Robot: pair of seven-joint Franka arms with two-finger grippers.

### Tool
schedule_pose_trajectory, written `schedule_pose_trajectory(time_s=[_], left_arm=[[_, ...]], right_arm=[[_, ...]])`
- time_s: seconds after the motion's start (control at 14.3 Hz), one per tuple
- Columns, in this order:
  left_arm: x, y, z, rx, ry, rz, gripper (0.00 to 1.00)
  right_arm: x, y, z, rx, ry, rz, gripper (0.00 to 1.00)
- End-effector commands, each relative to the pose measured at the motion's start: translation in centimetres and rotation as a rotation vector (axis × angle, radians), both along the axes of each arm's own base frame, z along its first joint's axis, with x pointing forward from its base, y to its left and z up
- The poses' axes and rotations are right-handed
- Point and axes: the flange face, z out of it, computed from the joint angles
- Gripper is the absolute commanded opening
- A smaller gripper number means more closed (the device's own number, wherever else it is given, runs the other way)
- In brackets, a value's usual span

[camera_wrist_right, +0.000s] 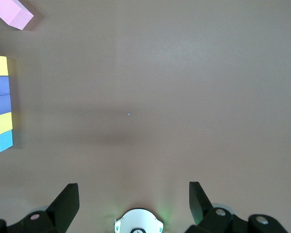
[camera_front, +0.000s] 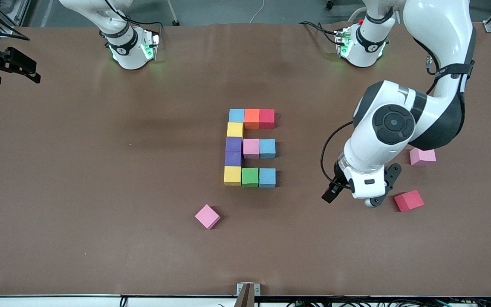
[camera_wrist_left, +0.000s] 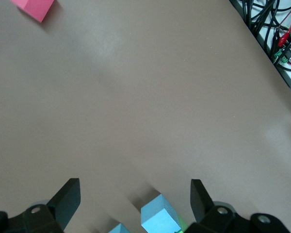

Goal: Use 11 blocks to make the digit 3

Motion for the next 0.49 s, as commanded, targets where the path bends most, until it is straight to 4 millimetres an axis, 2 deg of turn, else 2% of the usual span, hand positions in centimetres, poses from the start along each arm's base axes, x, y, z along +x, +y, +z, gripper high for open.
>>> schedule_pose_trajectory(time_s=[0.0, 0.21, 0.28, 0.42], left_arm=[[-0.6, 0.8, 1.7, -0.004, -0.002, -0.036, 1.00], [-0.4, 2.6, 3.2, 0.005, -0.018, -0.132, 1.00], [-0.3, 4.1, 3.2, 0.024, 0.011, -0.174, 1.00], [-0.5, 4.8, 3.1, 0.045, 0.048, -0.280, 1.00]], right_arm=[[-0.5, 0.3, 0.1, -0.005, 0.001, 0.017, 1.00], [-0.4, 0.1, 0.1, -0.005, -0.004, 0.014, 1.00], [-0.4, 0.1, 0.1, -0.003, -0.002, 0.013, 1.00], [-0.5, -0.2, 0.0, -0.003, 0.002, 0.007, 1.00]])
